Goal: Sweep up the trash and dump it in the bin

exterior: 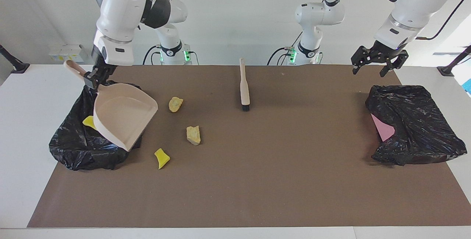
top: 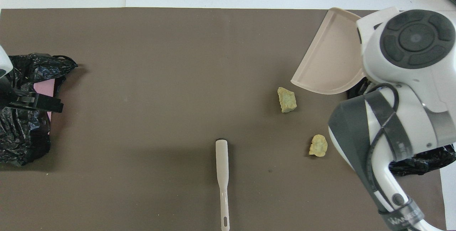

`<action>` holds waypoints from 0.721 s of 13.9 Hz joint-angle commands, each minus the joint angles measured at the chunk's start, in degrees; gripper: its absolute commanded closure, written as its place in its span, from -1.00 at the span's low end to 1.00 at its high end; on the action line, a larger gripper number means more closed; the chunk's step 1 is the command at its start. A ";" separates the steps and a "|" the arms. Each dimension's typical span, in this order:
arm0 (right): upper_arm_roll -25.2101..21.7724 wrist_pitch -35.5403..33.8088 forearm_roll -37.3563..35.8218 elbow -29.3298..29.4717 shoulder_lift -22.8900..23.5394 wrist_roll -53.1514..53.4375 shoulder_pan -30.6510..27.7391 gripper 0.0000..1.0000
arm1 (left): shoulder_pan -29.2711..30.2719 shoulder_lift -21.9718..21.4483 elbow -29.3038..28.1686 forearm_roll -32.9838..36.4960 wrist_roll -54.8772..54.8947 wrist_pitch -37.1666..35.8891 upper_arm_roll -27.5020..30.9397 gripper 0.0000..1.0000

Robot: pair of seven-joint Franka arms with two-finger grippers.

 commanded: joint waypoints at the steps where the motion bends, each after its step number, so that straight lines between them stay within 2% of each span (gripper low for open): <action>1: -0.16 -3.20 4.72 6.96 6.22 15.25 4.48 1.00 | -0.43 -1.21 -0.91 0.79 -0.04 -0.88 0.33 -1.00; 3: -0.25 -4.26 9.45 11.62 10.79 27.30 7.57 1.00 | -0.34 -1.21 -0.91 0.79 -0.04 -0.79 0.33 -1.00; 5: -0.16 -3.39 16.39 13.40 12.91 38.46 8.02 1.00 | -0.34 -1.21 -0.83 0.79 -0.12 -0.79 0.33 -1.00; 6: -0.16 -2.60 18.34 14.27 14.57 44.78 10.11 1.00 | -0.17 -1.21 -0.91 0.79 -0.12 -0.79 0.33 -1.00; 8: -0.16 -0.93 18.89 15.85 18.00 56.14 13.90 1.00 | 0.18 -1.21 -0.91 0.79 -0.04 -0.79 0.33 -1.00; 10: 0.01 1.53 20.81 16.04 19.85 61.43 15.92 1.00 | 0.18 -1.21 -0.83 0.79 -0.04 -0.79 0.33 -1.00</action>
